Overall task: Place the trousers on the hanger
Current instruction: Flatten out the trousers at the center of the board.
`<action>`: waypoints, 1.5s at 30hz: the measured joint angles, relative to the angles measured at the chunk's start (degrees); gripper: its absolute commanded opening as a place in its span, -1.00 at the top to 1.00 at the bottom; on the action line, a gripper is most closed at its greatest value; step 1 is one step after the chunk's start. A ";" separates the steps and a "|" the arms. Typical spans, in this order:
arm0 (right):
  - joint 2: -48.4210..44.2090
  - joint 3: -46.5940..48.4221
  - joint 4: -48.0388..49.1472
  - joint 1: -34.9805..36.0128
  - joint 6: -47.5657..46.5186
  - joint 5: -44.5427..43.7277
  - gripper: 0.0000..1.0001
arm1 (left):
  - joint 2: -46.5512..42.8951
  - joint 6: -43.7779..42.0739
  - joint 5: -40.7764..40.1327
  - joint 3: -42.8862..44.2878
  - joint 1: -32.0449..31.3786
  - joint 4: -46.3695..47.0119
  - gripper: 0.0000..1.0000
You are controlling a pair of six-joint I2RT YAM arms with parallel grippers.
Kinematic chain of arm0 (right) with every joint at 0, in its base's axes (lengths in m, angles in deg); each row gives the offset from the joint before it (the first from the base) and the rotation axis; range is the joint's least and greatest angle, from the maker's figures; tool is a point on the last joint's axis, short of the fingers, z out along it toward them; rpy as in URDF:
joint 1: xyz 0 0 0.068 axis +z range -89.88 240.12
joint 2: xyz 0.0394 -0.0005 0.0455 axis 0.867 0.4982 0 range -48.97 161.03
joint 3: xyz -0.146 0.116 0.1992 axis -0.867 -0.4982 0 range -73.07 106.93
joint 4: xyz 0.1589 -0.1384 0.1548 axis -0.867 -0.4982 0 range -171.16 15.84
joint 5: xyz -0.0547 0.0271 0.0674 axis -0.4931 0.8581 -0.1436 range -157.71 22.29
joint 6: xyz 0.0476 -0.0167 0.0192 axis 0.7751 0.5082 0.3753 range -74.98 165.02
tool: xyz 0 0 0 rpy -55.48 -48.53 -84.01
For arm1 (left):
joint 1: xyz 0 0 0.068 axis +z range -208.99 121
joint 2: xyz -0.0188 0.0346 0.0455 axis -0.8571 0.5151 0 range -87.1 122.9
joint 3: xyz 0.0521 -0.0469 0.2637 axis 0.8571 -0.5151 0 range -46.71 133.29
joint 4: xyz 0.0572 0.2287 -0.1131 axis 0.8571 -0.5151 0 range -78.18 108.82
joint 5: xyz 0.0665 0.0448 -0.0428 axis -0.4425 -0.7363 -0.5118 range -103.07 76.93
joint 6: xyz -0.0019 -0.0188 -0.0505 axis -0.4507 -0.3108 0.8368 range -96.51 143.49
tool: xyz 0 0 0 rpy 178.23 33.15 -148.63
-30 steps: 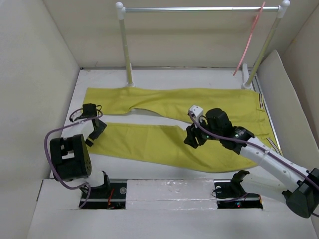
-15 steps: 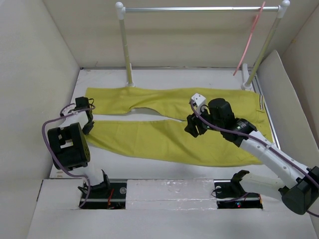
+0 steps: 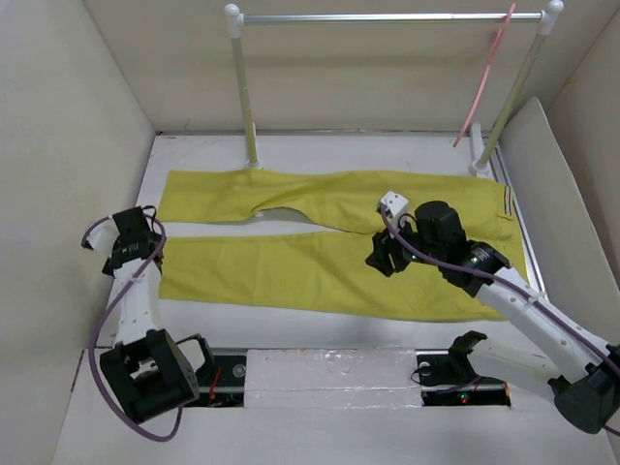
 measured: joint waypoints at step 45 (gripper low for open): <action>6.03 -10.49 -20.20 -57.64 25.51 -31.17 -0.20 | -7.98 0.72 17.88 0.66 2.27 6.60 1.00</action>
